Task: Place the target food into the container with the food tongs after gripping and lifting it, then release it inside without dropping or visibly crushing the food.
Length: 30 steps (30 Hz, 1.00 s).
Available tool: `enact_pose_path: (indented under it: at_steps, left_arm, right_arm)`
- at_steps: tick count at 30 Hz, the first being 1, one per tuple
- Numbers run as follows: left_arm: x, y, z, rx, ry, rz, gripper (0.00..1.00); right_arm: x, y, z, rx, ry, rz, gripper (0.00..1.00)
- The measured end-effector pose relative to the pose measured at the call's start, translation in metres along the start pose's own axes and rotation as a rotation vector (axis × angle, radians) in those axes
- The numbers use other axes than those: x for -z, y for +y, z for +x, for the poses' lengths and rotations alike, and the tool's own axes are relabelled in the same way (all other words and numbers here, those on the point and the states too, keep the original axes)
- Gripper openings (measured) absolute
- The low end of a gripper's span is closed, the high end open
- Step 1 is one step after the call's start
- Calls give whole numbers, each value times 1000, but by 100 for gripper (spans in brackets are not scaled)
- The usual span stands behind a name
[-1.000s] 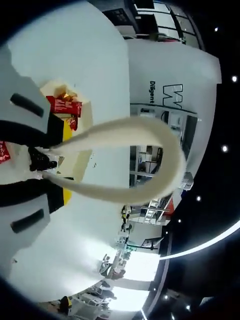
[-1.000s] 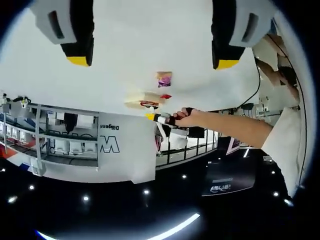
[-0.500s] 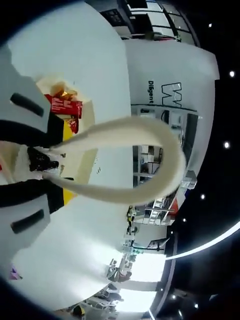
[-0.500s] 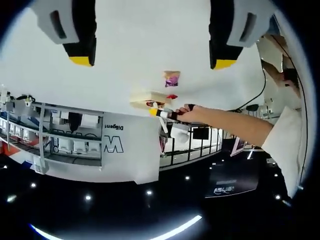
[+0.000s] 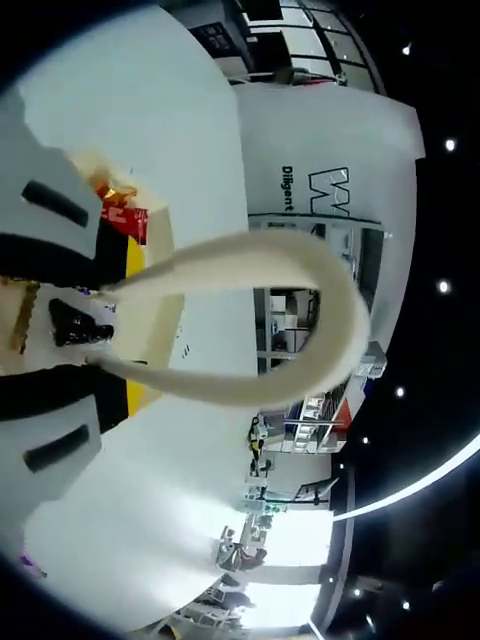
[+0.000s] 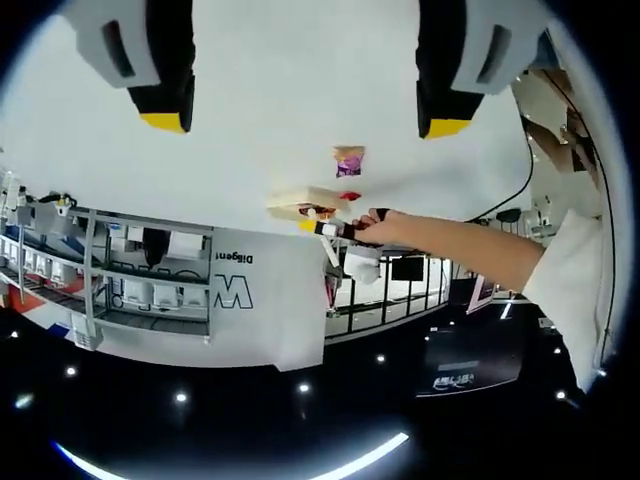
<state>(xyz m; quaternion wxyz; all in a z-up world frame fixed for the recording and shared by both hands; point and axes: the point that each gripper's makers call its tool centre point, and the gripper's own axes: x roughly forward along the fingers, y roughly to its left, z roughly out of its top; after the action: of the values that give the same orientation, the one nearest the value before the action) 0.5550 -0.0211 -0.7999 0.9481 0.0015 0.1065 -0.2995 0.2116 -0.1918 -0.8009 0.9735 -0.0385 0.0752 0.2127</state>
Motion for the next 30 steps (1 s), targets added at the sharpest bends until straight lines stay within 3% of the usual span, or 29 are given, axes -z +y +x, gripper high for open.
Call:
enact_pose_path:
  at_steps: [13,26,30]
  left_arm:
    - [-20,-6,-23,7,-42,18,28]
    - [-27,-11,-83,74,-49,34,28]
    - [-22,-7,-98,77,-35,24,28]
  right_arm:
    - [-4,10,0,-19,-1,-14,89]
    - [-1,22,9,-78,2,-20,89]
    - [-4,30,13,-99,-2,-24,89]
